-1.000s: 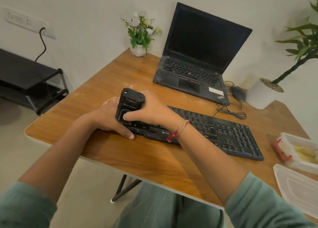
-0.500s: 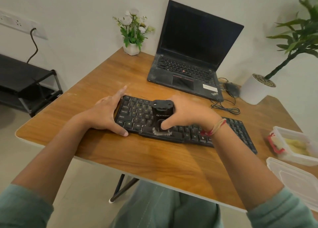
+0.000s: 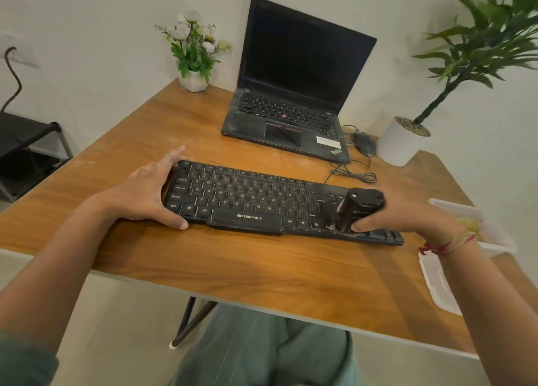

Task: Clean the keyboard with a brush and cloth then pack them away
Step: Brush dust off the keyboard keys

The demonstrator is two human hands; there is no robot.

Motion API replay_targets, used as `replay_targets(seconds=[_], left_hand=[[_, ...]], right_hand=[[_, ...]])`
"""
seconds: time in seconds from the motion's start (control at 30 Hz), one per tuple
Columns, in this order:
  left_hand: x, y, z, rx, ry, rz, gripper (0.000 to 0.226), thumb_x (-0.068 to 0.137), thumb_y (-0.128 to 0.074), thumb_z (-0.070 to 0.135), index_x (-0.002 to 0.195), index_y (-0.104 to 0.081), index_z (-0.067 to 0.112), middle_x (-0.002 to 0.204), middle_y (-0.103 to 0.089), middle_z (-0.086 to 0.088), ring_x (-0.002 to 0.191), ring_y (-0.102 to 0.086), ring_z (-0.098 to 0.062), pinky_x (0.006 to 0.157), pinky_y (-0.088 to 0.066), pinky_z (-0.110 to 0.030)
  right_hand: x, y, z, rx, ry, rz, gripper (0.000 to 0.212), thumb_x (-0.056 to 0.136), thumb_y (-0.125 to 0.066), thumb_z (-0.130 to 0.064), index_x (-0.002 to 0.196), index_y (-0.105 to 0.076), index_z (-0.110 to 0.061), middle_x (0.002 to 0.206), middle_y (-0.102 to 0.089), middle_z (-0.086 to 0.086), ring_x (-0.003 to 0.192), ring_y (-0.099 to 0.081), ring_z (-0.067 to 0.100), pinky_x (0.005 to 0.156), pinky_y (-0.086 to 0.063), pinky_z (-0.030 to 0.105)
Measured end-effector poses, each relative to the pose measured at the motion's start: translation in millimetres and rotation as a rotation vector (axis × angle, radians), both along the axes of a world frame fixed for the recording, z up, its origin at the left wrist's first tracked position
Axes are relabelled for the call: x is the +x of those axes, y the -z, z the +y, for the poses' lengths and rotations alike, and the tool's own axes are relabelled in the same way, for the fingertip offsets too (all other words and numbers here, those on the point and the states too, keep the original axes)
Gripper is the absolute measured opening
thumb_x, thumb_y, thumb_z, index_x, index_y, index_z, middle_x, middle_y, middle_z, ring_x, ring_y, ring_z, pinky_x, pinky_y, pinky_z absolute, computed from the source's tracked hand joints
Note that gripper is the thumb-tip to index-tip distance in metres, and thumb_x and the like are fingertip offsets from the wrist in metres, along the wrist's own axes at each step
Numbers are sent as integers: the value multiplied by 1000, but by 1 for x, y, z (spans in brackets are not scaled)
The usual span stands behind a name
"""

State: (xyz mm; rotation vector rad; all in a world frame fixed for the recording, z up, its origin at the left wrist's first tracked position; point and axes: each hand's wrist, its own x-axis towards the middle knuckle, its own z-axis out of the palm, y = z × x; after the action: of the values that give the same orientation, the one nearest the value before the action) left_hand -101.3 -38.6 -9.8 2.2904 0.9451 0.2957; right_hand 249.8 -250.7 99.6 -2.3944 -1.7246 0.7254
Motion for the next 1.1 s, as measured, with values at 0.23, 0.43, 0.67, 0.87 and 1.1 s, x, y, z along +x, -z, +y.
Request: replay_targets(seconds=[0.23,0.43,0.67,0.87,1.1], left_hand=[[0,2,2,5,-6,2,148,28,-76,70,150,1,37,153,-28,-2,137,-29,-24,112,-22,-41],[0,2,2,10,-1,-1,134,28,-75,70,136,1,52,152,-29,-1,134,-31,-24,109,-23,-40],[-1,4,4,-13,1,-9,127,28,-78,71,127,1,67,151,-30,-1,134,-32,-24,111,-26,-46],[0,2,2,2,-4,4,130,28,-76,70,133,-1,58,150,-31,-3,132,-32,-23,108,-28,-44],[0,3,2,-6,-4,-5,126,28,-77,71,129,-1,64,149,-32,-2,131,-33,-23,109,-29,-46]], right_hand=[[17,-20,-17,17,68,-102,33,73,-78,-12,69,-47,-23,63,-51,-9,59,-45,2,50,-38,5],[-8,-13,-8,52,-45,83,40,62,-77,-37,95,-67,-17,83,-73,-5,79,-67,8,75,-53,26],[43,-13,-26,8,105,-49,22,67,-81,-13,75,-62,-18,62,-63,-6,66,-58,14,57,-40,13],[56,-10,-37,47,195,-63,24,66,-80,-10,62,-56,-12,38,-54,-13,40,-53,-1,43,-35,13],[74,-13,-51,80,266,-87,34,49,-79,-27,71,-64,-6,53,-66,8,53,-65,27,56,-51,38]])
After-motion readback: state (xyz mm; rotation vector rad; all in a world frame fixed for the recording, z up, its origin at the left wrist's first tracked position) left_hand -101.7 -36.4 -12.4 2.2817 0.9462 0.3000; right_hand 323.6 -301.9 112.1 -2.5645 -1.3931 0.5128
